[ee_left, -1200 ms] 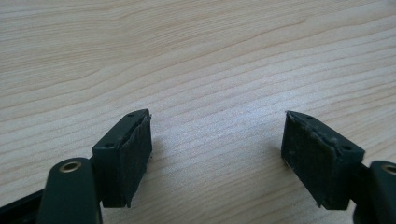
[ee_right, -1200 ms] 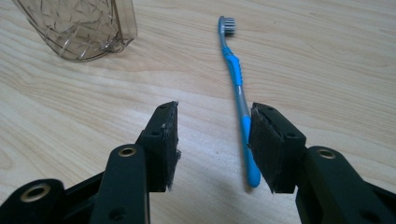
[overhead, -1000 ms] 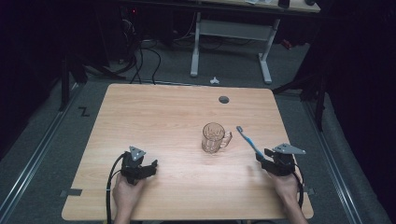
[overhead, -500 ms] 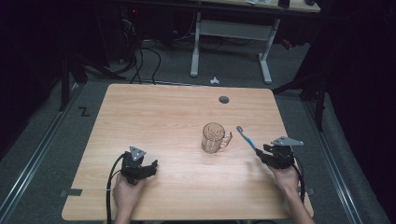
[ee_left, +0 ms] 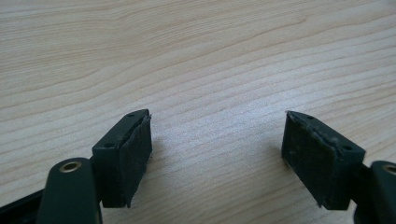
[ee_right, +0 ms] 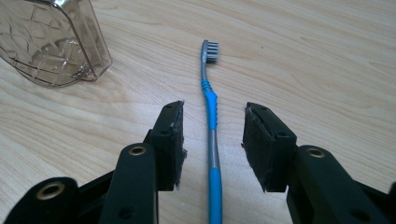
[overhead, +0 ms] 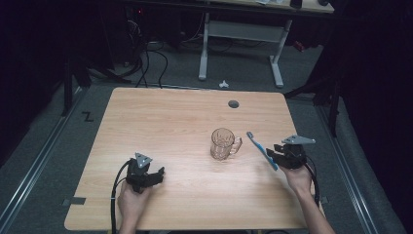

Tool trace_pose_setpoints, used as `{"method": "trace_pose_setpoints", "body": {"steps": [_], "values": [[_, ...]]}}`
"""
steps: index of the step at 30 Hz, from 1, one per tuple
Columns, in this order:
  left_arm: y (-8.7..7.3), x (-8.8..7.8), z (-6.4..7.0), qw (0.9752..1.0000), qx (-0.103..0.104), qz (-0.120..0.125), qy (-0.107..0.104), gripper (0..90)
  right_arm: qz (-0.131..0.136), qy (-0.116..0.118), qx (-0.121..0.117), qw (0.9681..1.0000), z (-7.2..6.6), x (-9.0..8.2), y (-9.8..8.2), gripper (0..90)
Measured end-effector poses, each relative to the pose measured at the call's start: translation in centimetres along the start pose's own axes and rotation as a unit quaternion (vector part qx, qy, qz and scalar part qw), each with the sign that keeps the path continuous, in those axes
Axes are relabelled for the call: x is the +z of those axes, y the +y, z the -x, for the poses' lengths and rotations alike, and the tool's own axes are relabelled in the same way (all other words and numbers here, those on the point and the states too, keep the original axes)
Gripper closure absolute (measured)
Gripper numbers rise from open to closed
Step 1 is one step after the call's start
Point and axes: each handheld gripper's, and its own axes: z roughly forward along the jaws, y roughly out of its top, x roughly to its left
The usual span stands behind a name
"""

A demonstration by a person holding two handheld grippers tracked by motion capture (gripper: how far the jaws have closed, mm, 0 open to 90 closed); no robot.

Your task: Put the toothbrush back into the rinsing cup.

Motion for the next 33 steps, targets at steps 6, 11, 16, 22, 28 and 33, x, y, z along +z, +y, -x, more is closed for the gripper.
{"method": "trace_pose_setpoints", "body": {"steps": [6,11,16,22,28,33], "values": [[0.0,0.0,0.0,1.0,0.0,0.0,-0.001,25.0,-0.011,-0.002,-0.014,0.9998,-0.1,0.3,1.1,58.6],[0.0,0.0,0.0,1.0,0.0,0.0,-0.001,25.0,-0.023,-0.002,-0.02,0.9995,0.0,0.8,1.9,59.4],[0.0,0.0,0.0,1.0,0.0,-0.001,-0.001,25.0,-0.029,0.001,-0.025,0.9993,0.0,1.0,2.7,59.9],[0.0,0.0,0.0,1.0,0.0,0.0,-0.001,25.0,-0.046,0.003,-0.036,0.9983,0.0,1.6,3.5,60.6],[0.0,0.0,0.0,1.0,0.0,0.0,-0.001,25.0,-0.079,0.012,-0.046,0.9958,0.0,2.6,4.4,61.1],[0.0,0.0,0.0,1.0,0.0,0.0,-0.001,25.0,-0.091,0.01,-0.053,0.9944,-0.1,3.1,5.1,61.5]]}}
